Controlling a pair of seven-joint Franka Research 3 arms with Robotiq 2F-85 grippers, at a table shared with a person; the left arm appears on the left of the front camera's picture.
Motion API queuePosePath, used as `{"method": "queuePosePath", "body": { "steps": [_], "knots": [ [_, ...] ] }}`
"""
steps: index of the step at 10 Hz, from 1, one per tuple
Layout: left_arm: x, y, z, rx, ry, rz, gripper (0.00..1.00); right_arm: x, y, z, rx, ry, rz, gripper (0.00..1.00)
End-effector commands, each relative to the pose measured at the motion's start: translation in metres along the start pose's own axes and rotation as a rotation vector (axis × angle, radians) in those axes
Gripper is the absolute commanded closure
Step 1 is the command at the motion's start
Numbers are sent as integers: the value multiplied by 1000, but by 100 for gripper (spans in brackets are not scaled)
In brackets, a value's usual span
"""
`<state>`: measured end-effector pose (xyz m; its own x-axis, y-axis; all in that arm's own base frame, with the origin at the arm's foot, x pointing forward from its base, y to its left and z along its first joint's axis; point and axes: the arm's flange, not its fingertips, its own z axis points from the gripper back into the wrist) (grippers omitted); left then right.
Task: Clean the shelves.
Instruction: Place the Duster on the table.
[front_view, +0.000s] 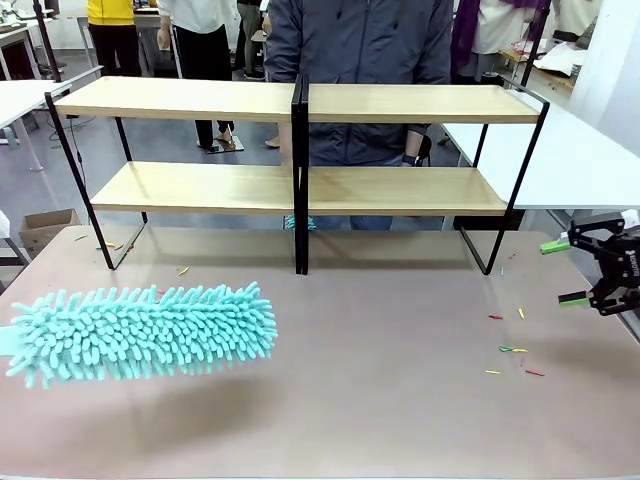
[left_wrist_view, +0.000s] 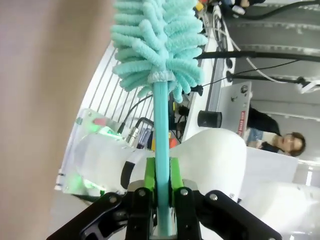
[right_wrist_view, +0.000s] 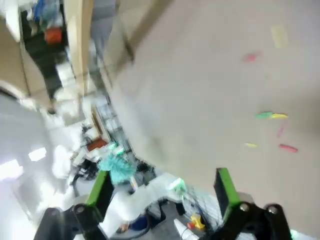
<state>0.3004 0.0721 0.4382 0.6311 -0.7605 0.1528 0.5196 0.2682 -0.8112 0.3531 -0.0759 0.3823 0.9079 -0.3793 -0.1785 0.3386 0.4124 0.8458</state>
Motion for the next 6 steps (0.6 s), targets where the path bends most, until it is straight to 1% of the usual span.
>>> {"method": "queuePosePath", "body": {
  "steps": [1,2,3,4,5,6],
  "knots": [
    [16,11,-3,3,-9,-14,87,-7,8,-12,148,227,140,0],
    [29,22,-4,-12,15,-18,87,-11,-6,-20,191,329,188,0],
    [39,34,1,0,7,-5,87,-20,-21,-14,249,398,244,0],
    [47,46,7,35,-29,-1,87,-31,-27,-4,270,344,279,0],
    [50,58,12,94,-42,8,87,-30,5,-24,184,291,197,0],
    [52,68,16,170,-27,-24,87,-30,5,-24,184,291,197,0]
  ]
}}
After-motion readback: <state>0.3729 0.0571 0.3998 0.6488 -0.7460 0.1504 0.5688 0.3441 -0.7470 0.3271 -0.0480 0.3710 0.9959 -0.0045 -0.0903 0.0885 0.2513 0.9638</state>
